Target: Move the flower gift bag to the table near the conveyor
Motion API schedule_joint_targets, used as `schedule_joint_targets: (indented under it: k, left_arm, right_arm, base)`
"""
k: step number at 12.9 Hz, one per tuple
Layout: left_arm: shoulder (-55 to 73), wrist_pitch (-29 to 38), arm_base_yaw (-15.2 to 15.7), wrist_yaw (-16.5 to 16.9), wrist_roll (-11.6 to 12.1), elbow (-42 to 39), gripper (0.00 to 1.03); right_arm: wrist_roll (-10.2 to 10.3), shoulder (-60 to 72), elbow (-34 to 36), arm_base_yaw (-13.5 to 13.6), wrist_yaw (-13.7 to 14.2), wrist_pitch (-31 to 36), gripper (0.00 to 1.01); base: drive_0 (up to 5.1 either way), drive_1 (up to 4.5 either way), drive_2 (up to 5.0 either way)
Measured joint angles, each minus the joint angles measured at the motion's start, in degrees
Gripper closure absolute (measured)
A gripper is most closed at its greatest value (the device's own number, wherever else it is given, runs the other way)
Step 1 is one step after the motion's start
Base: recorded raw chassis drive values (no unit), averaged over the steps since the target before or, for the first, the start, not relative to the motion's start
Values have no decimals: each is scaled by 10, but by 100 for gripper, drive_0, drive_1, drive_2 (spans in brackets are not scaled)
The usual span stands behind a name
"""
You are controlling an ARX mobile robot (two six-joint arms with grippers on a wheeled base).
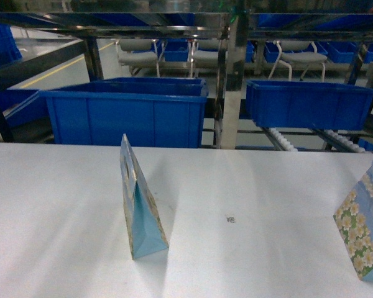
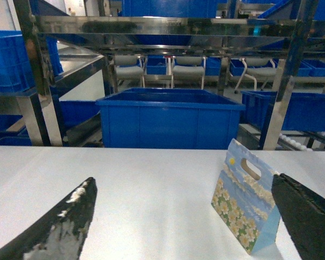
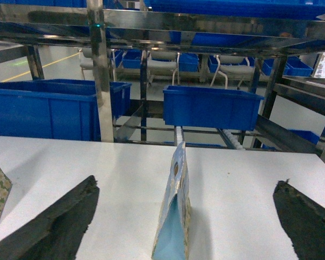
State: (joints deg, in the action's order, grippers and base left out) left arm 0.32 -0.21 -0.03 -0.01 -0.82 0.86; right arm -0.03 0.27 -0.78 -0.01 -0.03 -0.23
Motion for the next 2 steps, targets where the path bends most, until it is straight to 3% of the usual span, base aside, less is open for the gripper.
schedule_joint_targets:
  k: [1,2]
  left_arm:
    - [0,0,0,0,0,0,4]
    - [0,0,0,0,0,0,6]
  right_arm:
    - [0,0,0,0,0,0,1]
    - [0,0,0,0,0,0,4]
  base:
    - [0,0,0]
    - [0,0,0]
